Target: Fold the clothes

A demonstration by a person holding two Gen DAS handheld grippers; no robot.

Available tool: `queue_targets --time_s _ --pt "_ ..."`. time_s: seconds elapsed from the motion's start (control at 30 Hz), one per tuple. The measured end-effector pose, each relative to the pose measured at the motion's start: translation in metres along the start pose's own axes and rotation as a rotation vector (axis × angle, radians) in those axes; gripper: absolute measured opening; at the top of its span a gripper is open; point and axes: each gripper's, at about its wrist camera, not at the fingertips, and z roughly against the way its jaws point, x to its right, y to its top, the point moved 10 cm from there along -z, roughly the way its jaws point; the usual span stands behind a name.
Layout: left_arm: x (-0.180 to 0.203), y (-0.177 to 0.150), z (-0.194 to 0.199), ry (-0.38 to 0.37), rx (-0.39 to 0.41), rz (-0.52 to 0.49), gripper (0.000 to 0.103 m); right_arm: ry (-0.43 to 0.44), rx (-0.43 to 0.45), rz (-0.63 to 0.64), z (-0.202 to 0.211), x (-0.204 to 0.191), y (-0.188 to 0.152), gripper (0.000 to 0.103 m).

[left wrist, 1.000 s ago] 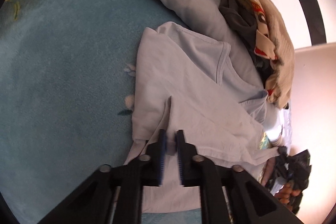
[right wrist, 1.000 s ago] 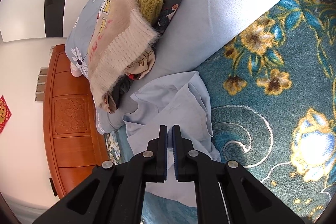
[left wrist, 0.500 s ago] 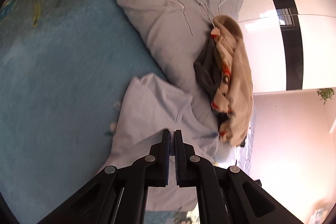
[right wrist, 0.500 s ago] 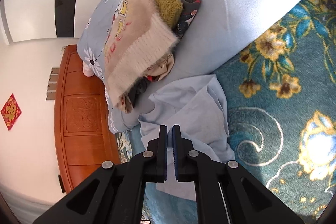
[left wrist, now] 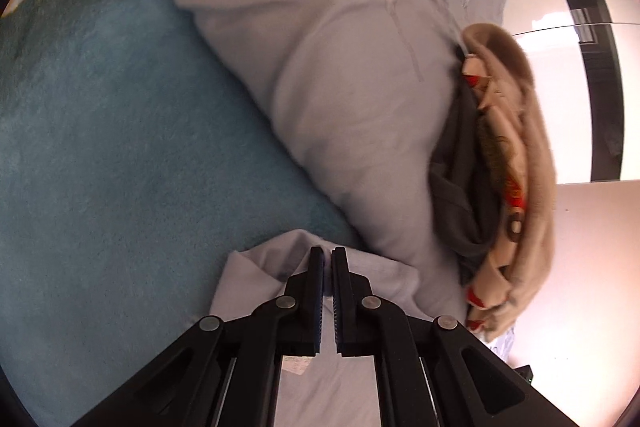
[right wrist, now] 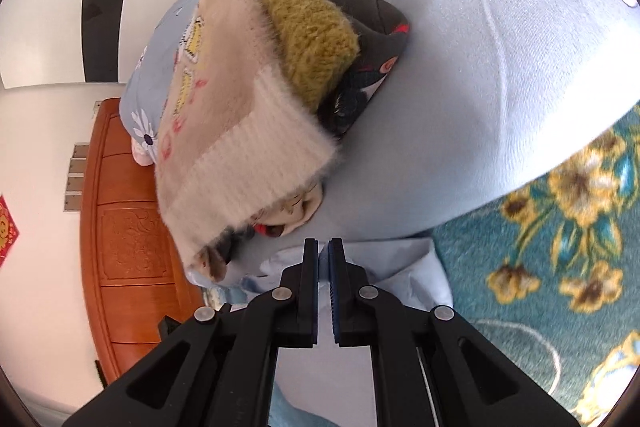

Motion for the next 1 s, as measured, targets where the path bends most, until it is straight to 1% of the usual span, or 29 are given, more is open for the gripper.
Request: queue_targets --time_s 0.1,0.13,0.2,0.23,0.27,0.3,0.33,0.37,0.43,0.53,0.6,0.7,0.8,0.83,0.9,1.0 --pt "0.0 -0.005 0.003 -0.072 0.008 0.007 0.006 -0.03 -0.014 0.013 -0.006 0.008 -0.002 0.005" --pt "0.001 -0.007 0.009 -0.097 0.01 0.001 0.009 -0.036 -0.015 0.023 -0.005 0.009 -0.004 0.008" --pt "0.003 -0.012 0.023 -0.128 0.015 -0.024 0.02 -0.044 -0.01 0.053 -0.002 0.009 -0.006 0.008" --pt "0.003 -0.015 0.032 -0.126 0.028 -0.041 0.032 -0.049 -0.006 0.073 0.001 0.008 -0.006 0.013" --pt "0.001 -0.02 0.043 -0.122 0.047 -0.059 0.043 -0.057 0.0 0.095 0.006 0.007 -0.007 0.026" --pt "-0.001 -0.025 0.053 -0.115 0.065 -0.075 0.047 -0.063 0.008 0.117 0.011 0.006 -0.008 0.035" --pt "-0.007 -0.035 0.061 -0.105 0.079 -0.081 0.053 -0.062 0.017 0.128 0.018 0.007 -0.013 0.051" --pt "-0.017 -0.046 0.068 -0.093 0.088 -0.078 0.056 -0.057 0.024 0.131 0.025 0.01 -0.02 0.053" --pt "-0.035 -0.069 0.083 -0.068 0.106 -0.072 0.058 -0.047 0.038 0.135 0.039 0.015 -0.034 0.053" --pt "-0.067 -0.115 0.089 -0.047 0.08 -0.025 0.058 -0.036 0.053 0.131 0.059 0.027 -0.058 0.053" --pt "-0.087 -0.143 0.09 -0.04 0.058 0.008 0.058 -0.04 0.04 0.103 0.069 0.045 -0.086 0.054" --pt "-0.103 -0.168 0.089 -0.047 0.039 0.039 0.058 -0.062 0.011 0.08 0.076 0.063 -0.122 0.055" --pt "-0.102 -0.174 0.081 -0.058 0.029 0.036 0.062 -0.1 -0.021 0.079 0.077 0.077 -0.152 0.055" --pt "-0.101 -0.173 0.077 -0.06 0.03 0.033 0.065 -0.103 -0.024 0.084 0.076 0.077 -0.156 0.055" --pt "-0.099 -0.171 0.069 -0.062 0.027 0.037 0.065 -0.109 -0.018 0.091 0.072 0.078 -0.161 0.055" --pt "-0.1 -0.169 0.061 -0.08 0.026 0.074 0.065 -0.128 -0.012 0.087 0.066 0.079 -0.164 0.055"
